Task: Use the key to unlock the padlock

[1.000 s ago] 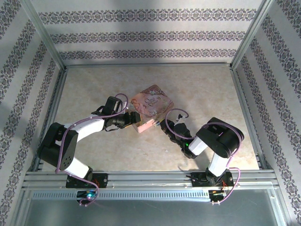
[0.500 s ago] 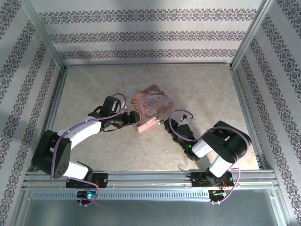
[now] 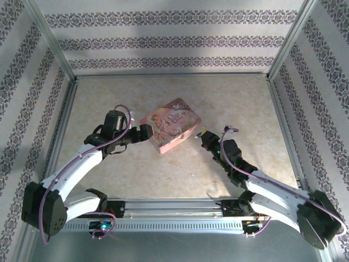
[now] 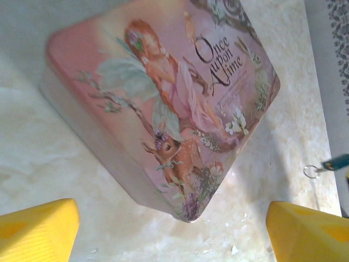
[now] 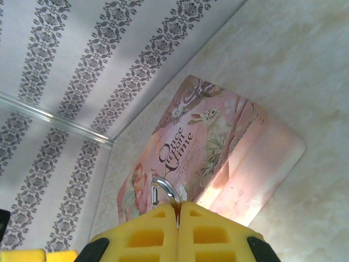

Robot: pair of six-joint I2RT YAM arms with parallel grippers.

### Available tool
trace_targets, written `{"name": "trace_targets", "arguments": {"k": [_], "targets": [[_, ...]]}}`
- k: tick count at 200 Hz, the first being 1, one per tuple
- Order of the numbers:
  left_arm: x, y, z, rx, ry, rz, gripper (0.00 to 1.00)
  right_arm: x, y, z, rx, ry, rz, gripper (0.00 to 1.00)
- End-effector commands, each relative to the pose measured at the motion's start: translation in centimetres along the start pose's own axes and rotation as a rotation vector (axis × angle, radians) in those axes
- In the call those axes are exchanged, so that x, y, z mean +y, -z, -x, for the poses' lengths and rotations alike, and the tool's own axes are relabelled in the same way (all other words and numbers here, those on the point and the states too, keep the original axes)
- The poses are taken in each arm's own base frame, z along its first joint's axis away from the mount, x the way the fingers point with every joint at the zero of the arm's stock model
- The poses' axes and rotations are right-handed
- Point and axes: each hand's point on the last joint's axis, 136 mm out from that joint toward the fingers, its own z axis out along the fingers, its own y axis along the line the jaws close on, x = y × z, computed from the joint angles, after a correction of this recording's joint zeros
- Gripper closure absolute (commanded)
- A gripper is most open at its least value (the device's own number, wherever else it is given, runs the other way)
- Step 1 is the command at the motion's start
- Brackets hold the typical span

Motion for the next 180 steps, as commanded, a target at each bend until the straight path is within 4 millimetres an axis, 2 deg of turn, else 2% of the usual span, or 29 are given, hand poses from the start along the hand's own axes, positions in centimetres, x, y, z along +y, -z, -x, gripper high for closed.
{"name": "trace_targets", "arguments": {"k": [1,39,73,109,137,180], "targets": [[1.0,1.9,0.8,-0.041,-0.028,0.065,0.10,-1.4,1.7,-0.8,0.124,0.125,-0.102,1.00],[1.8,4.2,1.2,-0.090,-0.068,0.126,0.09,-0.6,4.2,-2.0,0.277,0.202,-0.103,1.00],[2.2,6.0,1.4,-0.153,-0.089,0.158,0.06,-1.7,6.1,-3.5,0.384,0.232,-0.142,1.00],[2.8,6.7,0.6,-0.196,-0.066,0.147,0.05,-2.5,7.9,-5.4,0.508,0.243,-0.185,1.00],[4.1,7.3,-0.5,-0.212,-0.054,0.181,0.03,-2.5,8.7,-7.1,0.596,0.265,-0.200,1.00],[5.7,8.5,-1.8,-0.248,-0.041,0.229,0.01,-2.7,8.7,-9.8,0.710,0.300,-0.231,1.00]]}}
